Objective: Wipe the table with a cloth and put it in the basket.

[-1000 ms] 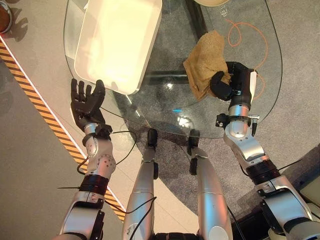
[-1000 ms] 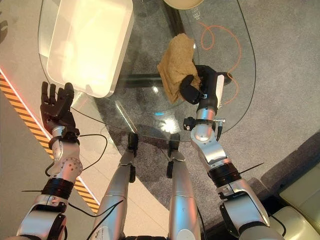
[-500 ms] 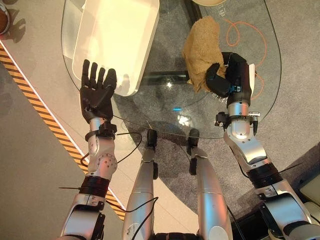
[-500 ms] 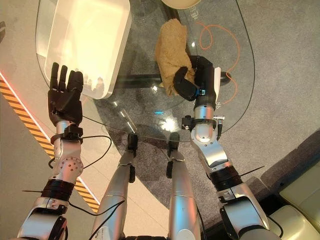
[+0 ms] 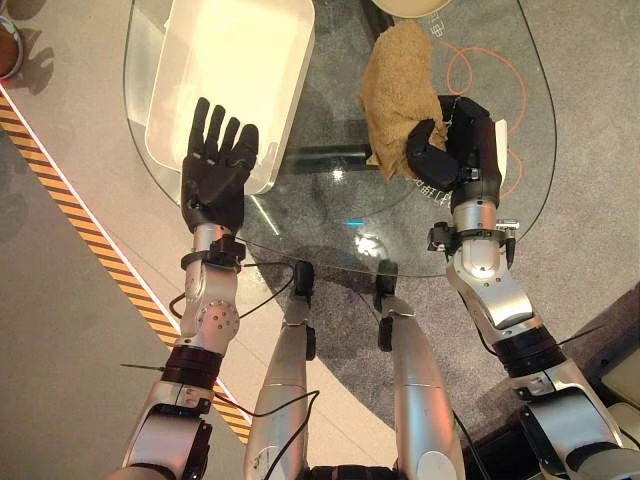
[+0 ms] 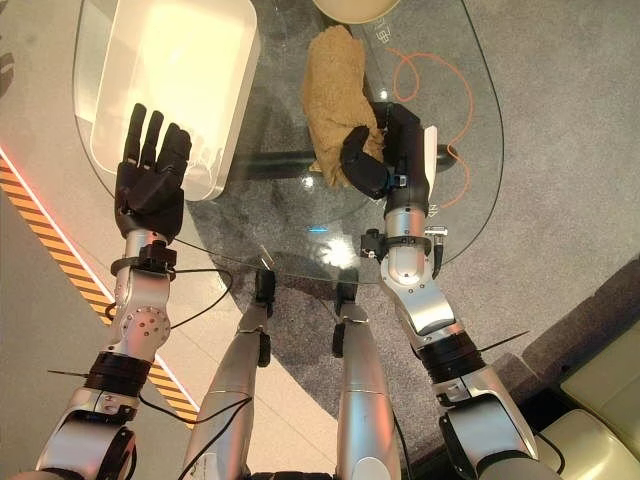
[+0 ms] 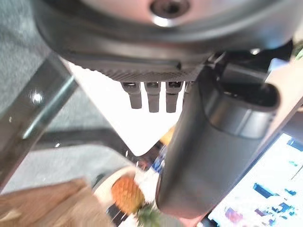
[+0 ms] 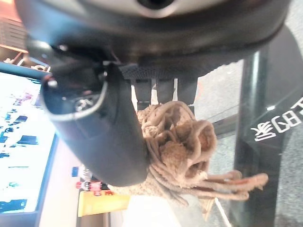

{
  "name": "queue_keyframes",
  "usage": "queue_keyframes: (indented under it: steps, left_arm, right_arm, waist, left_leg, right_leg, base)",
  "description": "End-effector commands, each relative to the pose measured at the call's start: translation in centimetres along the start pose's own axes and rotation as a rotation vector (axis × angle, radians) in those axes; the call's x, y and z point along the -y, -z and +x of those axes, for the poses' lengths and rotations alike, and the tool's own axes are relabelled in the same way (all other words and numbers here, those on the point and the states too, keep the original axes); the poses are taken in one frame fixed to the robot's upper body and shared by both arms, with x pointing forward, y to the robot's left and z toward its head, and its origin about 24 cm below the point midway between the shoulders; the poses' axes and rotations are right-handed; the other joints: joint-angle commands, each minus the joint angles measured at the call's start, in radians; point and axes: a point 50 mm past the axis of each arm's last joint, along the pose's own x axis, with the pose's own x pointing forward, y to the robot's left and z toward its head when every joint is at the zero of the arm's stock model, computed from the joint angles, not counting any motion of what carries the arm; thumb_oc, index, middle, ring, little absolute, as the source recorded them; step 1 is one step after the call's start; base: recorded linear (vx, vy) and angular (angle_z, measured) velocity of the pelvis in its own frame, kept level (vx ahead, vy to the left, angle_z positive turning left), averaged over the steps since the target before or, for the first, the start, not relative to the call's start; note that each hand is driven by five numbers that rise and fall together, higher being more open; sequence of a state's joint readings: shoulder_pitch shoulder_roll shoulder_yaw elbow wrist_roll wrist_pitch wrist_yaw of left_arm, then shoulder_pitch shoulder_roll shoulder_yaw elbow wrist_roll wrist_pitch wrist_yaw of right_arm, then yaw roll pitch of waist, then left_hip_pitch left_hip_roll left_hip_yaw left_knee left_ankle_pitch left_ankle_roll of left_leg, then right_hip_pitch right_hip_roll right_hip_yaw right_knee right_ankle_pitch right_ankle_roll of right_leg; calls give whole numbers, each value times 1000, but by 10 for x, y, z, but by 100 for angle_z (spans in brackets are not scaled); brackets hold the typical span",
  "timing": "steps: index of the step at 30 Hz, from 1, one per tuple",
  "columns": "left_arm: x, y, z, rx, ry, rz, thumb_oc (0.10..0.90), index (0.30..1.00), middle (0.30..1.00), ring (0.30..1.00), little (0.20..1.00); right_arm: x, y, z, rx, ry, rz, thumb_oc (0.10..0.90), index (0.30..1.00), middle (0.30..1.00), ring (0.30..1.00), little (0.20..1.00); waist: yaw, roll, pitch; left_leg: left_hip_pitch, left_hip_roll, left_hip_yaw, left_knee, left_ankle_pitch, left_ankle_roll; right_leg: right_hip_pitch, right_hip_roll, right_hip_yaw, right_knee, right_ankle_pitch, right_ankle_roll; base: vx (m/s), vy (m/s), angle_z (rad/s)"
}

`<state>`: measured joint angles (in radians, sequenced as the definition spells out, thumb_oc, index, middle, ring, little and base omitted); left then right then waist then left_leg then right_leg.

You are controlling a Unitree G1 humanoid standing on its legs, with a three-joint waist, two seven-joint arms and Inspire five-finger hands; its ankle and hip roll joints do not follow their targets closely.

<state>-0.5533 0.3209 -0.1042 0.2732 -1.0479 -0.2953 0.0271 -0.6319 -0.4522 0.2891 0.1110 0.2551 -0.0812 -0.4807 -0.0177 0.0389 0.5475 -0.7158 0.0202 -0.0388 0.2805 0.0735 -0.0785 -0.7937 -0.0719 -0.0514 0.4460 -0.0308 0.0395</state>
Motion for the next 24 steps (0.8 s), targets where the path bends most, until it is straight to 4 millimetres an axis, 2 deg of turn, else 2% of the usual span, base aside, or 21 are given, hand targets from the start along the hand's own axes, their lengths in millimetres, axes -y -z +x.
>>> queue_keyframes:
  steps: [1,13,24]
  left_arm:
    - [41,-37,14,155,229,-20,800,900,900,900,900]
    - [86,-29,24,90,365,-102,800,900,900,900,900]
    - [107,-19,32,-4,405,-222,800,900,900,900,900]
  right_arm:
    - [-5,-102,4,515,-29,194,100,300,300,300,200]
    - [-18,-116,3,576,-87,217,100,300,300,300,200]
    - [-30,-126,3,604,-169,217,100,300,300,300,200]
  waist:
    - [-13,-13,-28]
    - [-27,-26,-28]
    - [-37,-28,-28]
  left_leg:
    - [38,-65,93,42,-68,61]
    - [45,-63,98,36,-70,58]
    - [50,-63,103,33,-71,54]
  right_leg:
    - [77,80,-34,-20,-32,-7]
    - [83,84,-25,-27,-30,-3]
    - [89,82,-19,-35,-28,0]
  base:
    - [0,0,0]
    - [0,0,0]
    - [0,0,0]
